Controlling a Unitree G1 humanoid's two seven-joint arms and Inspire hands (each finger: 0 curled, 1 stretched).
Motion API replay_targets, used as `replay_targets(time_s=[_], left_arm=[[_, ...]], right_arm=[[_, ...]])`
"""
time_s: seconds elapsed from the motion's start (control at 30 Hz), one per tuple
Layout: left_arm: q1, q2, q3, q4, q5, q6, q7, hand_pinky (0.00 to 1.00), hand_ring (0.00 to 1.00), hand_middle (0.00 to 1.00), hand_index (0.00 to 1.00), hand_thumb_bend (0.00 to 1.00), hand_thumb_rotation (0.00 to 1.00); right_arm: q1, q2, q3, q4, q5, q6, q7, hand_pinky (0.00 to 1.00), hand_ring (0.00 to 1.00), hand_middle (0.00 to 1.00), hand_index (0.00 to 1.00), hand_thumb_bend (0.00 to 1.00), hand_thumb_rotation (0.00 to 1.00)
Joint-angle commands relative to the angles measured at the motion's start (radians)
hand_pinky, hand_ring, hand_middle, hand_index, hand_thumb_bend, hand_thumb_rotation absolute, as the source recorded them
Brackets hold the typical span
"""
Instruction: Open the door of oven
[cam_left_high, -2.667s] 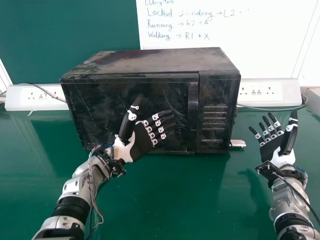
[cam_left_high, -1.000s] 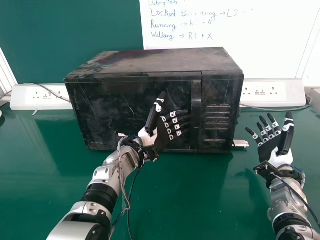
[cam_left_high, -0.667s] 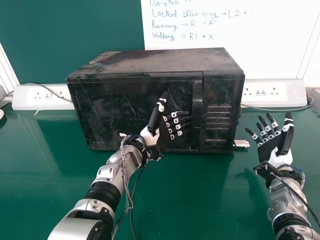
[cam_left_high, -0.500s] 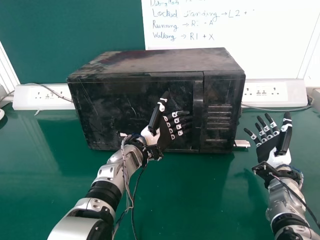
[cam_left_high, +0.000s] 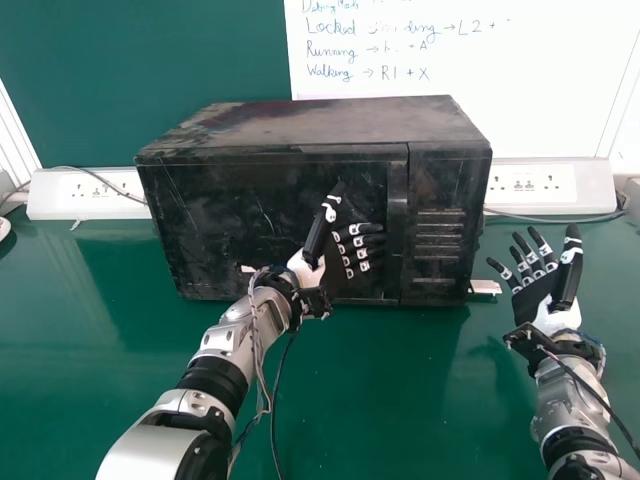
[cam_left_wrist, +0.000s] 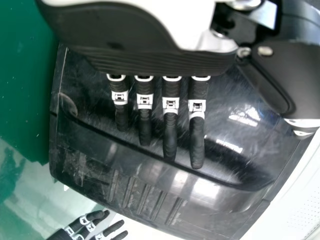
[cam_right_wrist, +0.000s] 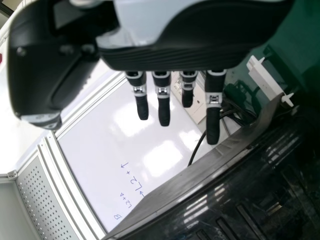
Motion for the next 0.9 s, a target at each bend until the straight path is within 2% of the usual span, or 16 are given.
replay_targets(time_s=[0.0,0.13,0.37,0.53,0.7,0.87], left_arm=[[-0.044,-0.021,-0.025,0.008,0.017,-0.011,-0.013,0.5,0.79,0.86,0.93,0.85,0.83],[-0.052,-0.022,-0.033,0.013,0.029,-0.013,-0.03,0.5,0.78,0.86,0.93,0.85,0.83],[-0.061,-0.03,-0.039,0.023,0.035,-0.012,-0.029,0.51,0.75,0.78,0.91,0.86,0.82],[-0.067,-0.031,-0.048,0.025,0.036,-0.018,-0.046,0.54,0.77,0.86,0.92,0.85,0.84],[-0.076,-0.035,-0.059,0.026,0.04,-0.011,-0.043,0.52,0.77,0.86,0.92,0.85,0.84],[-0.079,-0.042,-0.065,0.025,0.038,-0.01,-0.046,0.52,0.76,0.84,0.9,0.85,0.83]], right_arm=[[0.004,0.011,-0.002,-0.01,0.011,-0.006,0.007,0.76,0.96,0.98,0.86,1.0,0.82],[0.005,0.012,-0.001,-0.009,0.01,-0.008,0.007,0.75,0.95,0.98,0.85,1.0,0.83],[0.007,0.018,-0.005,-0.012,0.016,-0.008,0.008,0.75,0.94,0.97,0.84,1.0,0.81],[0.004,0.018,-0.003,-0.01,0.018,-0.007,0.003,0.76,0.95,0.97,0.84,1.0,0.81],[0.001,0.021,-0.005,-0.008,0.022,-0.006,0.001,0.73,0.93,0.96,0.83,1.0,0.8],[0.0,0.026,-0.007,-0.012,0.029,-0.007,0.011,0.75,0.94,0.98,0.89,1.0,0.81]])
